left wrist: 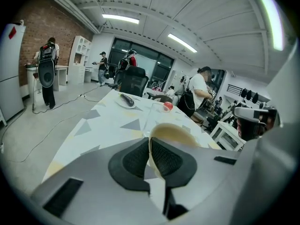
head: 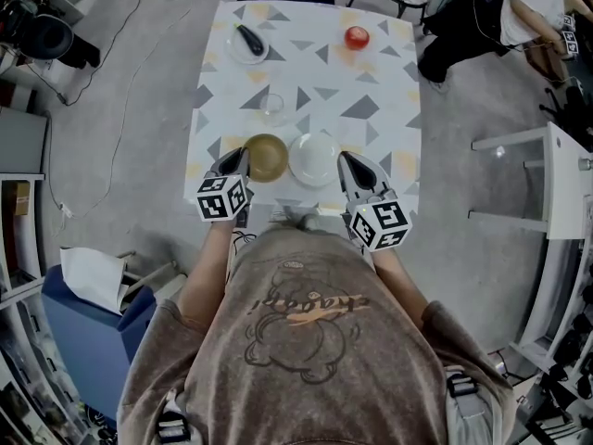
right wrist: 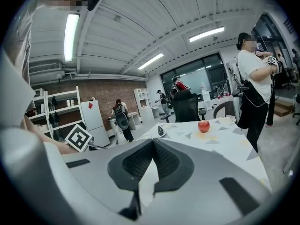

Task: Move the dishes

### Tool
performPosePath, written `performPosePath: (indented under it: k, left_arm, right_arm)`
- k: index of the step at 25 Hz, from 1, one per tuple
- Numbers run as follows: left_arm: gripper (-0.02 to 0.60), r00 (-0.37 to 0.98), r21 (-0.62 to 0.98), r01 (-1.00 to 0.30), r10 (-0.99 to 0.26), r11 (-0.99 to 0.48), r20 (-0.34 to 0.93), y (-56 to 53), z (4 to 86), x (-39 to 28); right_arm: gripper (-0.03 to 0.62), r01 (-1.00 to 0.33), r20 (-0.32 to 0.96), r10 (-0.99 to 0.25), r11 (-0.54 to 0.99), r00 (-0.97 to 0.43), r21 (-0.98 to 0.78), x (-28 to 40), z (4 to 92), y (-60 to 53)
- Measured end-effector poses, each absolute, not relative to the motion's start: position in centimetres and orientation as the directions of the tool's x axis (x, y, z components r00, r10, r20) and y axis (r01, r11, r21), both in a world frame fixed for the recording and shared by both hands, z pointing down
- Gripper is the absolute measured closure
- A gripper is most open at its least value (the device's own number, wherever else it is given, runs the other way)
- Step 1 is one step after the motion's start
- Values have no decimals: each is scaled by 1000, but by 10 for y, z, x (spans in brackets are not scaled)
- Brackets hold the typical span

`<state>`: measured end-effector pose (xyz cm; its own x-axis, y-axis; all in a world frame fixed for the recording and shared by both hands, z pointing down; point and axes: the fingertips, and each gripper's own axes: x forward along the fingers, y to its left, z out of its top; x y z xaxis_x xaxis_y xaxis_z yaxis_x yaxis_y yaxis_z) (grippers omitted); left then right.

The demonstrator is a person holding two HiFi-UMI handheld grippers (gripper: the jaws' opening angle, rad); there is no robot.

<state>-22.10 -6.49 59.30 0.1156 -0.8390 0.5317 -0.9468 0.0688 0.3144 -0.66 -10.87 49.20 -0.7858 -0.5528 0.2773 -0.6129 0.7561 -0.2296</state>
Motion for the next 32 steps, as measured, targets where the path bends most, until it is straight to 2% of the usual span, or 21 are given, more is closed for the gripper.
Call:
performPosePath:
  k: [14,26,28,30,32]
  left_arm:
    - [549,118,349,-923,-744,162,658,-43,663,-222]
    - [547,119,320,-938,-742,134,659,-43,666,-219]
    - [525,122,324,-937,-749,129,651,-44,664,-217]
    - [465,122,324,-938,-756,124,643,-46,662,-218]
    - [462,114,316,-941,-765,122,634,-49,658,-220]
  right_arm:
    - [597,-647,300,-580,728,-758,-227,4,497,-107]
    - [597,-647,304,-578,726,-757,-232,3,500,-109]
    - [597,-646,303,-577,727,-759,-232,3,501,-109]
    - [597,-645,301,-576,728,-760,-233,2,501,-109]
    - [597,-643,300,-575,730,-761,-233,1,501,-110]
